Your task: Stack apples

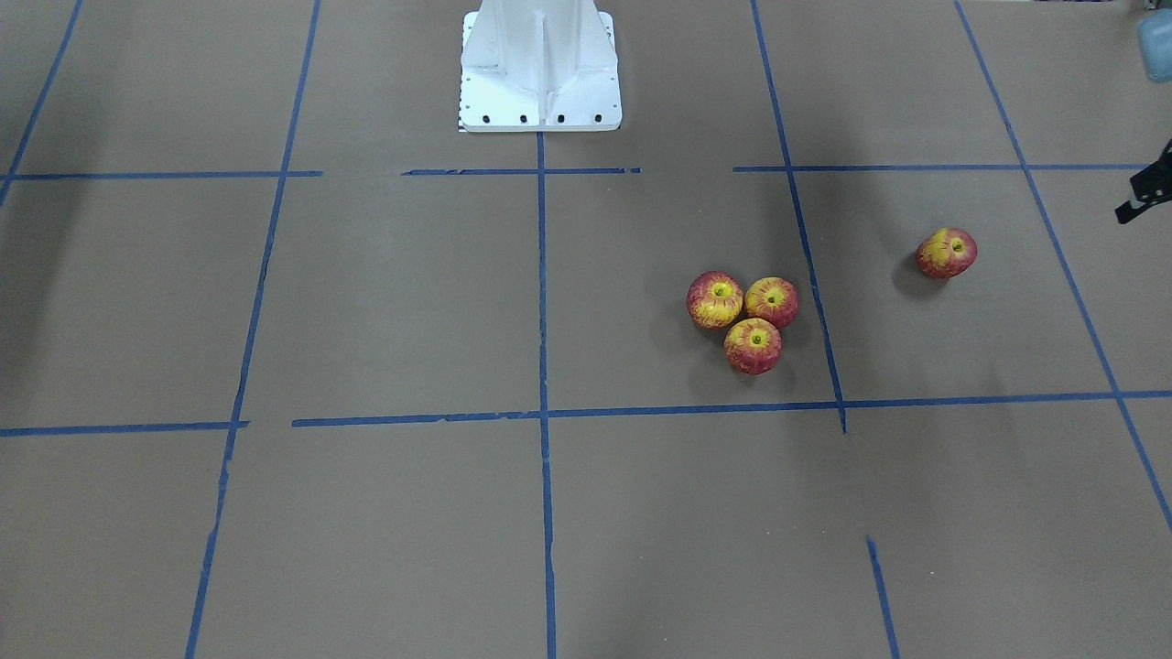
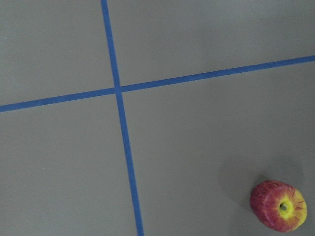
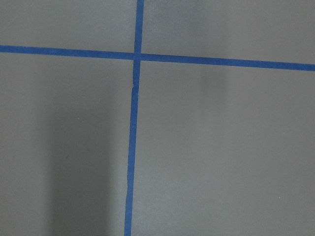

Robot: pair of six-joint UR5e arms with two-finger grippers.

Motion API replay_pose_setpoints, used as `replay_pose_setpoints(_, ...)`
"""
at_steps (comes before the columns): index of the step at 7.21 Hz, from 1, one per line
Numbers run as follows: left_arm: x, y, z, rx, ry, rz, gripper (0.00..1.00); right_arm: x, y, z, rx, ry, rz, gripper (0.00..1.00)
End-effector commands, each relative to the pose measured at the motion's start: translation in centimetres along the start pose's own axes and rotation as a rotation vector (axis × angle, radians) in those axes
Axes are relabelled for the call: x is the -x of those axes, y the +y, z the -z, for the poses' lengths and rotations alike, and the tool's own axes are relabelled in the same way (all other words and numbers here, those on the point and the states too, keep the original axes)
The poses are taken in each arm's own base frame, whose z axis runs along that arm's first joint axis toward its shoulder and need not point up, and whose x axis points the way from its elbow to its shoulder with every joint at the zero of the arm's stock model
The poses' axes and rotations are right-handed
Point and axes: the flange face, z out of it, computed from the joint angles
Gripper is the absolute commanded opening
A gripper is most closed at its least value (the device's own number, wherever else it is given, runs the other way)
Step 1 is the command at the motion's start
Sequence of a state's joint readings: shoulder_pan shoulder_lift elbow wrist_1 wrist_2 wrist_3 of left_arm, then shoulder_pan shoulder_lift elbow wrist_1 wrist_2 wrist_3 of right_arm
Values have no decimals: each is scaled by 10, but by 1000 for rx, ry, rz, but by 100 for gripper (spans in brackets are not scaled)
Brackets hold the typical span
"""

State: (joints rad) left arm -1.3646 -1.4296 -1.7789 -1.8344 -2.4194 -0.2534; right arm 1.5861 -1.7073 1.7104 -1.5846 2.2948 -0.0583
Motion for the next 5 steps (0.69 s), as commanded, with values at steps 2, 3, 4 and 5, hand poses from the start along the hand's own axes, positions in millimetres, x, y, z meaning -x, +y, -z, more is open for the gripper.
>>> replay_pose_setpoints(2,-75,24,-73,-24,-21,126,100,0,0,0,0,0,0,100)
replay_pose_setpoints(3,-82,27,-82,-15,-36,116,100,0,0,0,0,0,0,100)
replay_pose_setpoints(4,-82,25,-86,-20,-54,115,100,0,0,0,0,0,0,100)
replay_pose_setpoints(5,-84,25,-92,-10,-55,110,100,0,0,0,0,0,0,100)
